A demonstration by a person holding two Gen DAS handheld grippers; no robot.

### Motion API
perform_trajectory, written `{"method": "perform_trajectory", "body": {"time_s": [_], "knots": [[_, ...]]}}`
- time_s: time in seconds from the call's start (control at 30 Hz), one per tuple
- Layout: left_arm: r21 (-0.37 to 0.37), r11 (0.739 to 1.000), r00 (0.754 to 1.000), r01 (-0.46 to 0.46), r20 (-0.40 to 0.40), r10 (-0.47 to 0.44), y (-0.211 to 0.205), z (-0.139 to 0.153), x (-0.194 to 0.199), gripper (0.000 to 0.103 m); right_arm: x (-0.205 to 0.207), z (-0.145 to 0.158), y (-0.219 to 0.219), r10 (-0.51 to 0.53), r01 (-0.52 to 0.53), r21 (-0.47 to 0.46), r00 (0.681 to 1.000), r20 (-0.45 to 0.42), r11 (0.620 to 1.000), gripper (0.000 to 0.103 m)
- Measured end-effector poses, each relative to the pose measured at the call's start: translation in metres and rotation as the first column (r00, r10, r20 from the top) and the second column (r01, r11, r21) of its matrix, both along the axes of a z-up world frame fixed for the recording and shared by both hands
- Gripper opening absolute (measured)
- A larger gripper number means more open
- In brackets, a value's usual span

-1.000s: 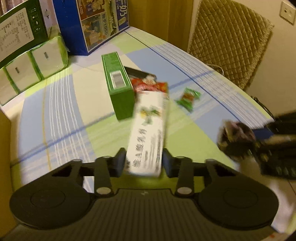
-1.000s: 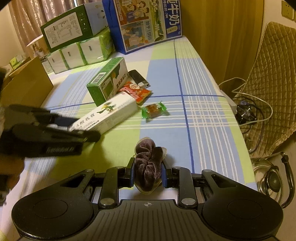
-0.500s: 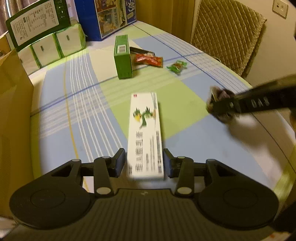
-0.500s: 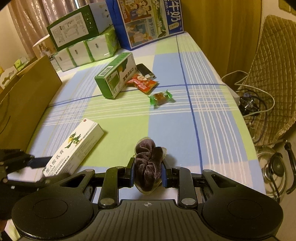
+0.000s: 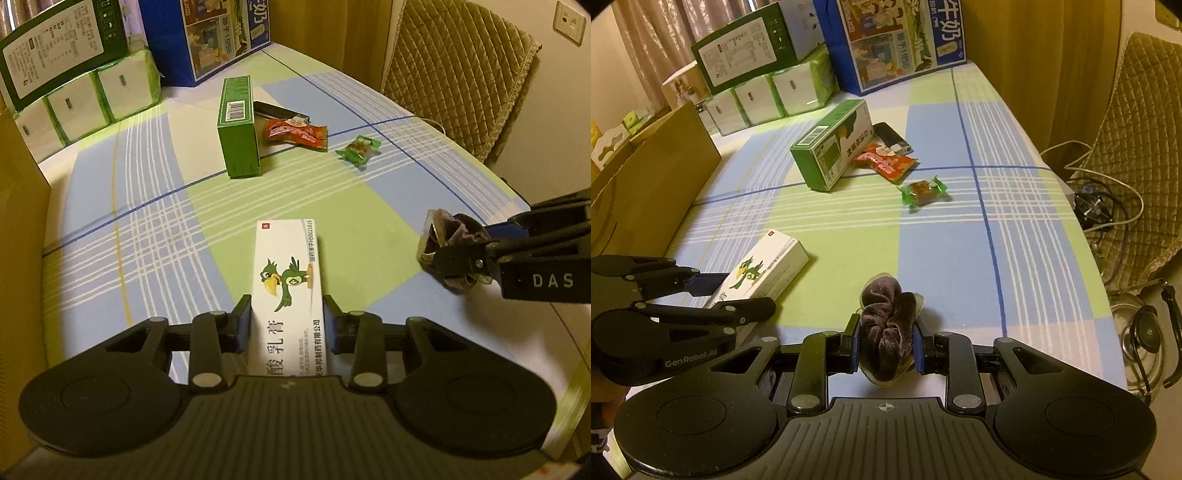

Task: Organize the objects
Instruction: 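Carry the ointment box and scrunchie in both tools over the cardboard box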

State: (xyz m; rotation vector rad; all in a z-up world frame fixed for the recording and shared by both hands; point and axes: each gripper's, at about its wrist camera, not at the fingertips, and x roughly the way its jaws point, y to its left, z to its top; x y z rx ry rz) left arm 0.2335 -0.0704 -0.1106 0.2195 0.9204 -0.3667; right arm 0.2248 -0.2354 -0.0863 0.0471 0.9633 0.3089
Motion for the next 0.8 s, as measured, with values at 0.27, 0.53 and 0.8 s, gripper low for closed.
{"method": "perform_trajectory", "body": {"time_s": [0.27,0.53,0.8], "knots": [[-0.016,1.0,1.0,0.004,0.017,-0.003,0.002,0.016,-0.018,0.032,-0.005,0.015,0.001,0.002,-0.001,-0.018,1.0,0.025,1.0,0.024],[-0.038,0.999,0.998,-0.023,0.054,0.025,0.013,0.052,-0.045,0.033,-0.019,0.048,0.01,0.01,-0.009,-0.019,0.997,0.074,1.0,0.024],[-0.062,0.996,0.993,-0.062,0.098,0.067,0.034,0.097,-0.082,0.033,-0.055,0.088,0.03,0.021,-0.022,0.01,0.992,0.122,1.0,0.024]]}}
